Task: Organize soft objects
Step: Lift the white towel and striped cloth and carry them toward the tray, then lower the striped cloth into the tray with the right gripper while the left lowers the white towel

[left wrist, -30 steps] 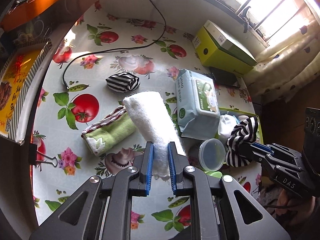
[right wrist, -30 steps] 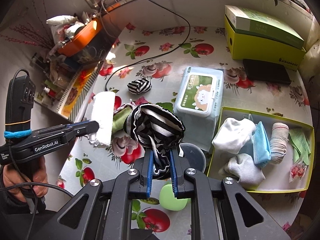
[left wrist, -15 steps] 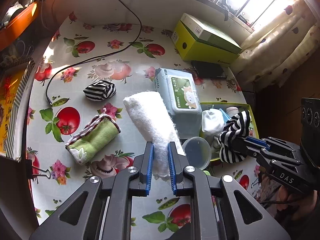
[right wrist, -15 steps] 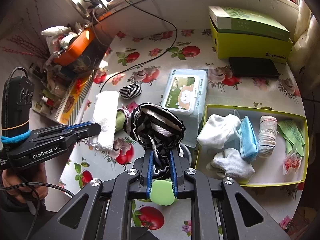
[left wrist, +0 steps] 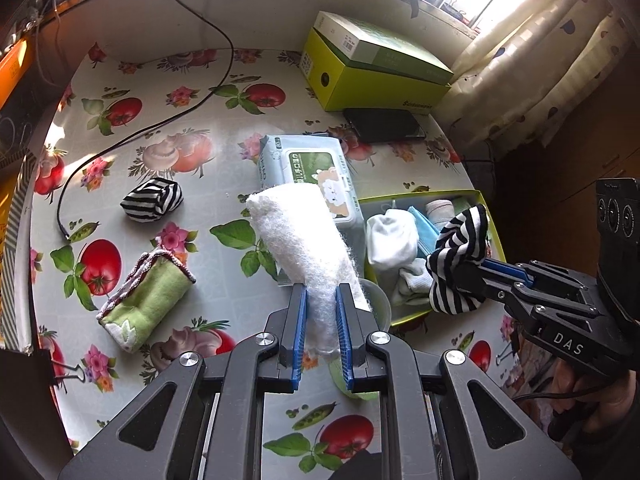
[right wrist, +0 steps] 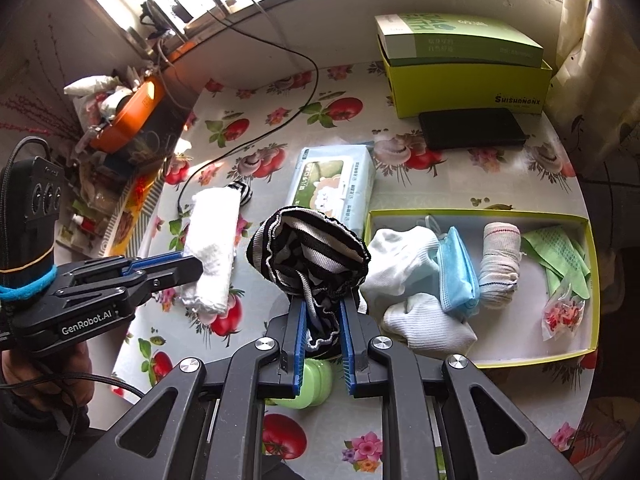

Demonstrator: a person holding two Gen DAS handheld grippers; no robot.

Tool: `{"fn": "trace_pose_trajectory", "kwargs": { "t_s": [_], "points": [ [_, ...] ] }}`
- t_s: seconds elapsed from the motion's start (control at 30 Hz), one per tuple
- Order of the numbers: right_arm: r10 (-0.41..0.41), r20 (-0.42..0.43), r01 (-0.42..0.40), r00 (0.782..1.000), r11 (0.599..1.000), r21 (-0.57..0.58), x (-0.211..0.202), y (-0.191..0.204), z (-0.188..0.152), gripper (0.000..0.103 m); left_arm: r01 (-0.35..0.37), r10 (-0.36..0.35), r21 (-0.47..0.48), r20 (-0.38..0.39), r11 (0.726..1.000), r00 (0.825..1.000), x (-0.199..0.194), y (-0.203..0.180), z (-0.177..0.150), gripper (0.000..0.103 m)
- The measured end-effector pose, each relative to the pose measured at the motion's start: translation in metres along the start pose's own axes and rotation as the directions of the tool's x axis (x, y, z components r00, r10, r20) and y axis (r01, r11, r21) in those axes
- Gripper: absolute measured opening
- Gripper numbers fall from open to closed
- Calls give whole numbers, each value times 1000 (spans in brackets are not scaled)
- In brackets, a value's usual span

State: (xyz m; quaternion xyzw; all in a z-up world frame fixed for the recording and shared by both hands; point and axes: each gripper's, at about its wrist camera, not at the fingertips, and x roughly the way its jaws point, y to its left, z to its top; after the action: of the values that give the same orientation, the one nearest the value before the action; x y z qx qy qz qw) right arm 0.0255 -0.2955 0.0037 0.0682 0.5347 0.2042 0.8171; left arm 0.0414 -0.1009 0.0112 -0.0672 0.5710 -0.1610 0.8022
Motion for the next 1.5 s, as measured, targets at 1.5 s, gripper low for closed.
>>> {"fn": "trace_pose_trajectory", "kwargs": {
  "t_s": [1.5],
  "points": [
    [-84, 26, 77, 996, 974, 215, -12, -109, -23, 15, 79, -51, 222, -128, 972, 990, 65, -104, 35, 15]
  ]
}}
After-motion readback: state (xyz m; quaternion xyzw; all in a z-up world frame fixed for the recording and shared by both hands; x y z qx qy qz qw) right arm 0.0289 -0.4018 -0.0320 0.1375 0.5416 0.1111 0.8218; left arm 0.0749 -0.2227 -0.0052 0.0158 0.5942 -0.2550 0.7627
